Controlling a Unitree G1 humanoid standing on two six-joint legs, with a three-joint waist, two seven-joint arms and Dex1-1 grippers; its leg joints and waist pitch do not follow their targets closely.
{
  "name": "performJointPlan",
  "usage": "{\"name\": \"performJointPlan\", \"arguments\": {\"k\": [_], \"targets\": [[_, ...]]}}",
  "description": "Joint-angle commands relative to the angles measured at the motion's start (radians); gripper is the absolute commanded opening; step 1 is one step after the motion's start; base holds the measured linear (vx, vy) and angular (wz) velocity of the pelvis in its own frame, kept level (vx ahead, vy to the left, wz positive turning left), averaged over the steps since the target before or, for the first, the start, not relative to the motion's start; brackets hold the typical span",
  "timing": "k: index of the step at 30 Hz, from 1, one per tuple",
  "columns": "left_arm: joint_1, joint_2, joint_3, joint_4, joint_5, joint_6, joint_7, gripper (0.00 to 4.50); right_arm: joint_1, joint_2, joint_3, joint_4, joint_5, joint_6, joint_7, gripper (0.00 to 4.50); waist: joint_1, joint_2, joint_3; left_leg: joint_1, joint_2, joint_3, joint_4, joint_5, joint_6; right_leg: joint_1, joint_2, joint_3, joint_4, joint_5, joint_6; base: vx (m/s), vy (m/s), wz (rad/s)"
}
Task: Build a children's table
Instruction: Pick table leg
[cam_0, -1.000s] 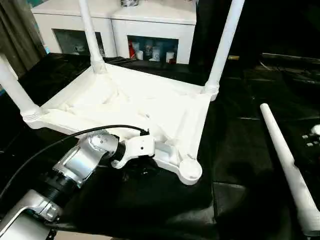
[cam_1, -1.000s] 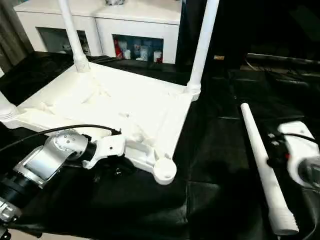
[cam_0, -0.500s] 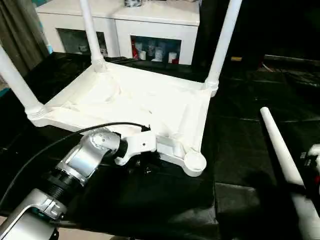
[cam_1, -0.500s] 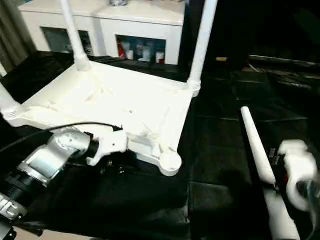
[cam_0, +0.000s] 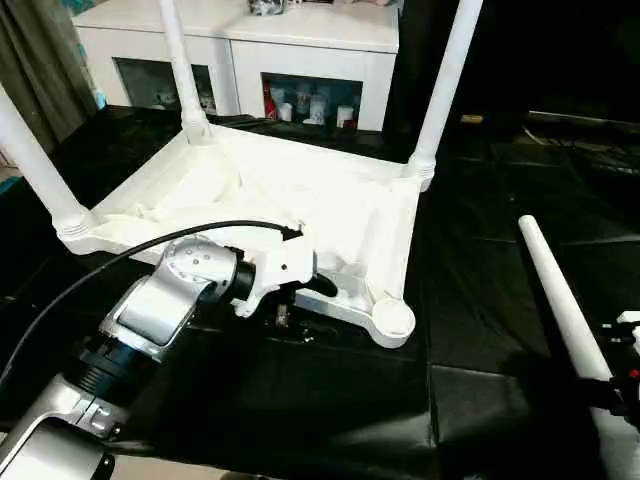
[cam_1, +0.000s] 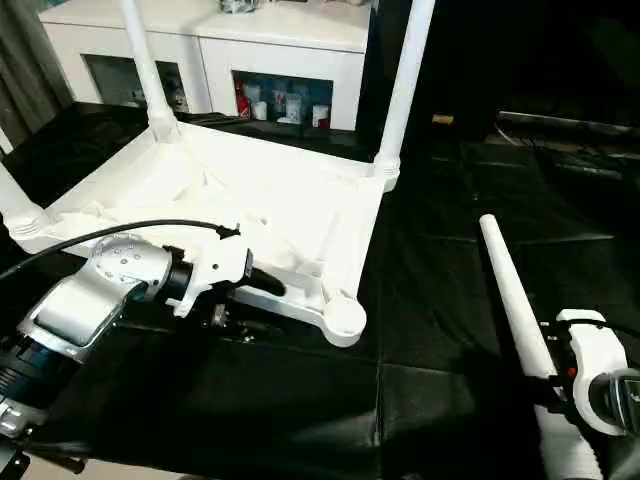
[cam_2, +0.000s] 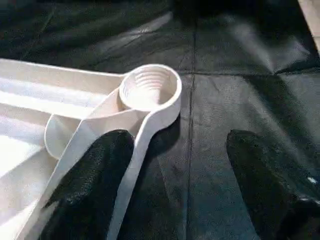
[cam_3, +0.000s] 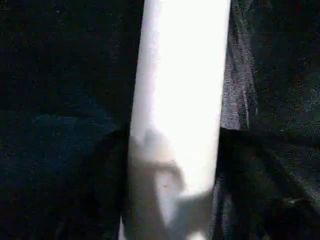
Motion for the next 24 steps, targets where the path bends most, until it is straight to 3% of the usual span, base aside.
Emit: {"name": "performJointPlan", "arguments": {"k": [1,4,9,14,17,20,21,24], "targets": [[-0.007,-0.007,0.029,-0.040,-0.028,0.025,0.003,3.82,-0.008,0.016,-0.009,0.028,0.001,0.002,-0.012,2.56,0.001,-0.018,-0.060,0.012,0.034,-0.016,-0.064,-0.150,0.004,0.043,-0.053,0.041,-0.080,-0.294,-0.171,0.000,0.000,0.00],[-0.011,-0.026,0.051,-0.046,-0.047,0.038,0.027,4.21,-0.020,0.027,-0.020,0.035,0.003,-0.004,-0.026,2.25,0.000,-0.018,-0.059,0.011,0.034,-0.017,-0.064,-0.149,0.004,0.043,-0.052,0.040,-0.080,-0.286,-0.177,0.000,0.000,0.00],[-0.032,-0.069,0.098,-0.022,-0.067,0.044,0.097,4.47,-0.077,0.062,-0.074,0.057,-0.005,-0.025,-0.071,1.90,-0.004,-0.025,-0.060,0.010,0.031,-0.016,-0.062,-0.149,0.005,0.043,-0.050,0.039,-0.082,-0.303,-0.169,0.000,0.000,0.00],[-0.041,-0.093,0.130,-0.002,-0.067,0.044,0.152,4.50,-0.145,0.080,-0.103,0.061,0.002,-0.023,-0.093,1.86,-0.003,-0.031,-0.062,0.009,0.030,-0.015,-0.060,-0.132,0.007,0.044,-0.049,0.039,-0.080,-0.306,-0.154,0.000,0.000,0.00],[-0.044,-0.106,0.145,0.003,-0.073,0.049,0.175,4.50,-0.176,0.089,-0.117,0.060,0.009,-0.032,-0.103,1.86,0.000,-0.026,-0.064,0.010,0.031,-0.014,-0.059,-0.107,0.013,0.043,-0.048,0.041,-0.074,-0.258,-0.165,0.000,0.000,0.00],[-0.087,-0.174,0.217,0.035,-0.116,0.126,0.282,4.50,-0.275,0.160,-0.203,0.036,0.093,-0.100,-0.079,1.86,-0.001,-0.023,-0.069,0.007,0.029,-0.013,-0.055,-0.092,0.022,0.046,-0.049,0.040,-0.063,-0.193,-0.197,0.000,0.000,0.00],[-0.116,-0.213,0.255,0.057,-0.146,0.170,0.334,4.50,-0.307,0.189,-0.226,0.023,0.132,-0.126,-0.061,1.86,-0.003,-0.029,-0.070,0.005,0.029,-0.013,-0.053,-0.092,0.027,0.049,-0.050,0.038,-0.060,-0.180,-0.210,0.000,0.000,0.00],[-0.193,-0.317,0.355,0.121,-0.230,0.278,0.466,4.50,-0.350,0.264,-0.245,-0.026,0.240,-0.210,0.016,1.86,0.006,-0.029,-0.068,0.009,0.029,-0.010,-0.049,-0.108,0.042,0.048,-0.052,0.038,-0.064,-0.192,-0.225,0.000,0.000,0.00]]}}
